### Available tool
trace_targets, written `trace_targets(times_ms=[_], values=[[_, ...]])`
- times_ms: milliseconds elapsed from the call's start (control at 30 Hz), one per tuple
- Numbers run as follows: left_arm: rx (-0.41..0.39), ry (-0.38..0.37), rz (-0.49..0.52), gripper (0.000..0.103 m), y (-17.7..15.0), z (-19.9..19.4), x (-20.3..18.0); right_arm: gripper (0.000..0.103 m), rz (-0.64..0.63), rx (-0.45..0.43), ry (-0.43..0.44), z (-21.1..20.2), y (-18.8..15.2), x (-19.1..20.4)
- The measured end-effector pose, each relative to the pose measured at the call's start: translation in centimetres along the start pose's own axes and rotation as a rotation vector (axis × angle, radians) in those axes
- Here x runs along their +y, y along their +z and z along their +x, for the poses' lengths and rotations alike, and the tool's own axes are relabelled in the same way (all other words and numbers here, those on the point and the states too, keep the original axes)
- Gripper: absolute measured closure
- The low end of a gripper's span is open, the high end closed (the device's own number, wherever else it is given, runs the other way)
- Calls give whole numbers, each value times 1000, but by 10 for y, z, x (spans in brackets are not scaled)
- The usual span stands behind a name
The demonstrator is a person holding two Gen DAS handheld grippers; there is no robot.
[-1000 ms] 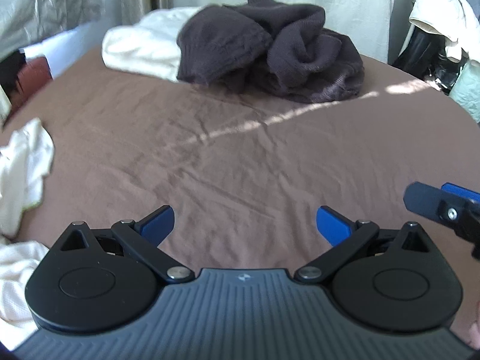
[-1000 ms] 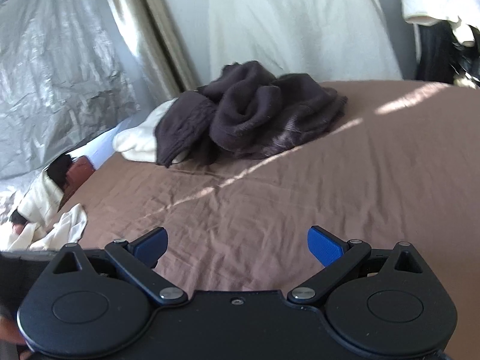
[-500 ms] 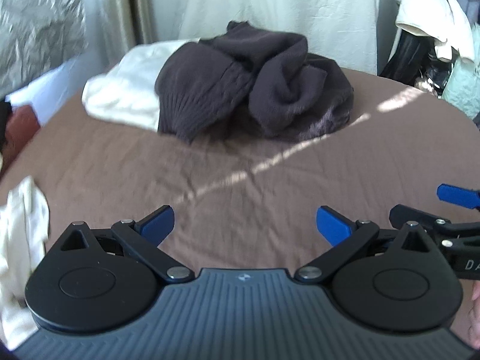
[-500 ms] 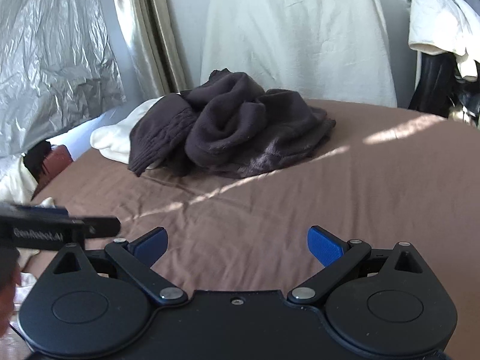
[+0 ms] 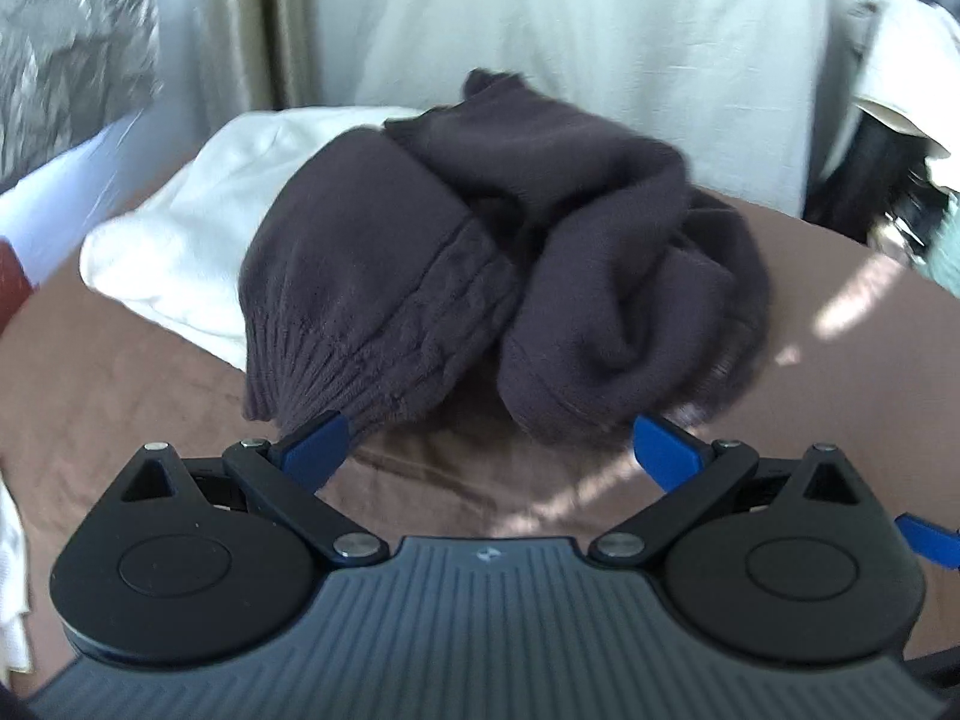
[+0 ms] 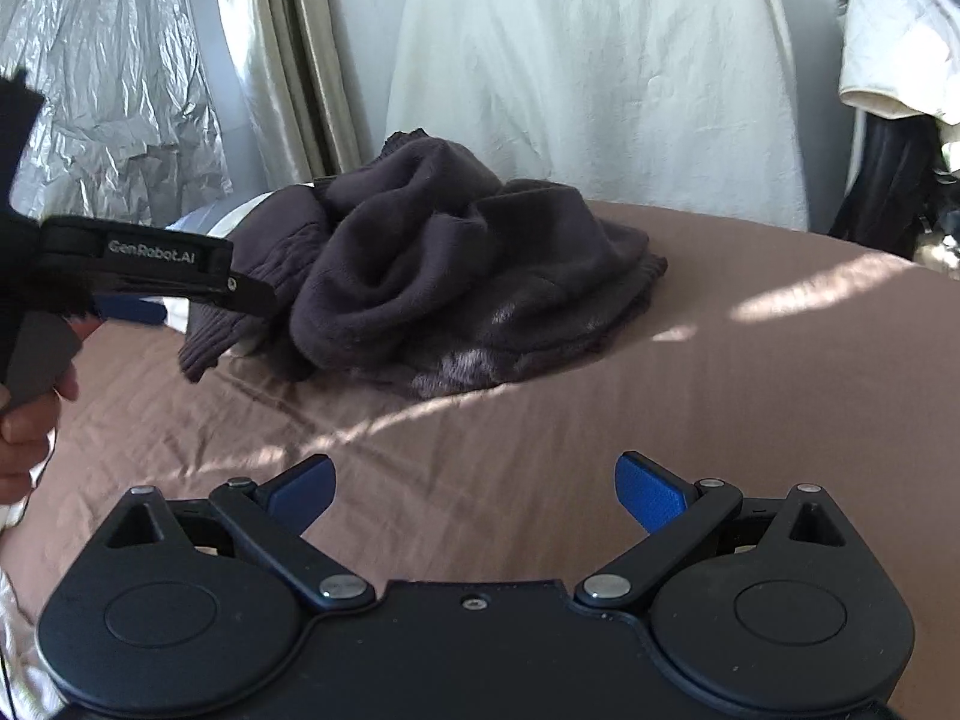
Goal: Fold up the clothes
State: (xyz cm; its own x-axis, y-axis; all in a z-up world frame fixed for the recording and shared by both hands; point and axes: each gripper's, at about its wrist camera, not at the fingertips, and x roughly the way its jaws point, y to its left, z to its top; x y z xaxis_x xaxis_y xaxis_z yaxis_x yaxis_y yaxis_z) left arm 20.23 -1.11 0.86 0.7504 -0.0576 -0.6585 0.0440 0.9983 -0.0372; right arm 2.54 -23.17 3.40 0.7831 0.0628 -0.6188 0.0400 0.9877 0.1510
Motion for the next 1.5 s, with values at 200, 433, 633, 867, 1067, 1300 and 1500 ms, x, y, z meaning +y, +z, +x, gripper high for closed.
trace_targets(times_ms=[200,433,633,867,1067,1300,1500], values=[[-46,24,-89,0,0,39,29,2,177,12,143,46,32,-46],[-50,0,-305,0,-17,70,89,1,374,-14,168,104,70,-87],[-14,-307,-639,2,-59,101,104,1,317,65,5,175,88,-64],[92,-581,-594,78,-67,110,84,77,88,-66,76,150,54,27],[114,-808,-509,92,-57,95,69,83,159,-107,195,88,29,37],[219,-980,-432,92,-56,70,33,84,231,-125,187,43,14,9],[226,-1037,-280,97,-59,7,-27,87,112,-196,23,-4,9,8]])
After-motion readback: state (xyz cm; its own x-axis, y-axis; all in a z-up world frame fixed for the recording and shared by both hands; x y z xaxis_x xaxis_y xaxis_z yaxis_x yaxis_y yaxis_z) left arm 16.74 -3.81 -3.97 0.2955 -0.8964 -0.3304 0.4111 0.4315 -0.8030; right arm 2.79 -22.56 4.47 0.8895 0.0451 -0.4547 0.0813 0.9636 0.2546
